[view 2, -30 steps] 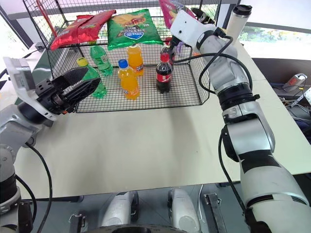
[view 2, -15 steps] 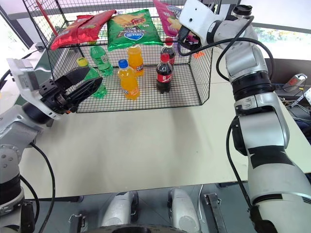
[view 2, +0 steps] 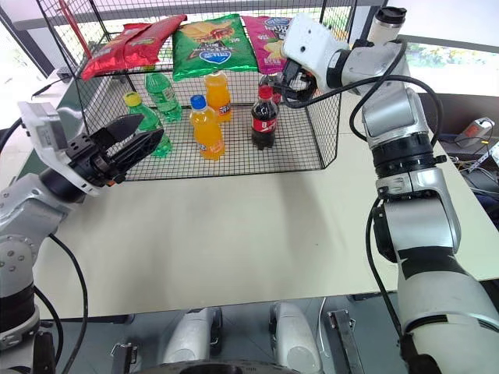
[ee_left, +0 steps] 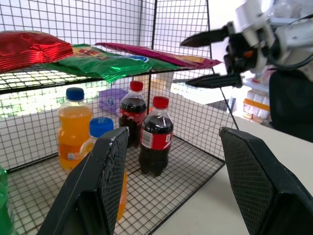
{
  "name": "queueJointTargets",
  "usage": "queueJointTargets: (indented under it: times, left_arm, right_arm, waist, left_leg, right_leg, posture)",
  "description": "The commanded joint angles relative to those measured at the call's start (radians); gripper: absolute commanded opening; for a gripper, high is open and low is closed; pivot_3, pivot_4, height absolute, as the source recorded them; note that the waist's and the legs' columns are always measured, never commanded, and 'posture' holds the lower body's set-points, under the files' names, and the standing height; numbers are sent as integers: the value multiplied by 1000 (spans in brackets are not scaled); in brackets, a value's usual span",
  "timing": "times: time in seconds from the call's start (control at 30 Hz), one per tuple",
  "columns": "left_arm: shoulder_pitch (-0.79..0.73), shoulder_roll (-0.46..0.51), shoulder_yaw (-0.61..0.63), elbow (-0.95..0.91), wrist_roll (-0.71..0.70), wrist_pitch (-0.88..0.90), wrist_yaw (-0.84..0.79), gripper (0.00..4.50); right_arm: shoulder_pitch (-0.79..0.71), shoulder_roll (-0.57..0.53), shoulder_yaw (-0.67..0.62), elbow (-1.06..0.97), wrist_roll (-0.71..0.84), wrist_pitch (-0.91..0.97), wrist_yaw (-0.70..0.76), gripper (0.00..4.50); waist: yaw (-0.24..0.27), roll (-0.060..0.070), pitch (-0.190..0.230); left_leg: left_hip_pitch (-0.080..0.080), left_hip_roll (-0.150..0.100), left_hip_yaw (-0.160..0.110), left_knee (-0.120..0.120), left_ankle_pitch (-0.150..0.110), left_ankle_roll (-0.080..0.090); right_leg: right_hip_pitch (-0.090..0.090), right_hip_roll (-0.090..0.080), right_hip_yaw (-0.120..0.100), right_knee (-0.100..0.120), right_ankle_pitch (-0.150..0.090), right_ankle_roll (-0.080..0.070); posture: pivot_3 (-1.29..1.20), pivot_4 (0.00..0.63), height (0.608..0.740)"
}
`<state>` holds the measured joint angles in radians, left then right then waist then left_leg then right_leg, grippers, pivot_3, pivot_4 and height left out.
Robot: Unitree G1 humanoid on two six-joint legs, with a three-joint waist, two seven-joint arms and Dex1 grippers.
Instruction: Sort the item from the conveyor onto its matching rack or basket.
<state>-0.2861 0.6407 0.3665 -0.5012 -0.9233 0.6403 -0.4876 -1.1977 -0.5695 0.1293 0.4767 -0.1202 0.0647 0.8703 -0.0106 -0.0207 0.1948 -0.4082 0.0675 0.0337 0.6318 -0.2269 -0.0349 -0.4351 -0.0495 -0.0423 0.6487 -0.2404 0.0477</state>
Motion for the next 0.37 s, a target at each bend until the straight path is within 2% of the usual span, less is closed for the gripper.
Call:
queueJointTargets:
  times: [0.03, 0.2, 0.37]
  left_arm:
    - [-21, 11, 3, 17, 28, -11, 18, 3090]
    - [28, 53, 15, 14, 28, 26, -9, 3090]
    - [111, 115, 58, 18, 20, 76, -30, 3090]
  right_arm:
    - [64, -24, -114, -188, 116, -19, -8, 4429]
    - [227, -37, -271, -434, 302, 155, -33, 4429]
    - [469, -22, -472, -755, 662, 530, -100, 4429]
  waist:
    - [3, 0, 0]
    - [2, 0, 0]
    - [2, 0, 0]
  left_leg:
    - [0, 0, 0, 0, 0, 0]
    - [0, 0, 0, 0, 0, 0]
    - [0, 0, 0, 0, 0, 0]
  right_leg:
    - [0, 0, 0, 0, 0, 0]
    - [1, 0, 0, 0, 0, 0]
    - [1, 0, 0, 0, 0, 0]
  posture:
    - [0, 150, 740]
    - [0, 150, 740]
    - [0, 150, 740]
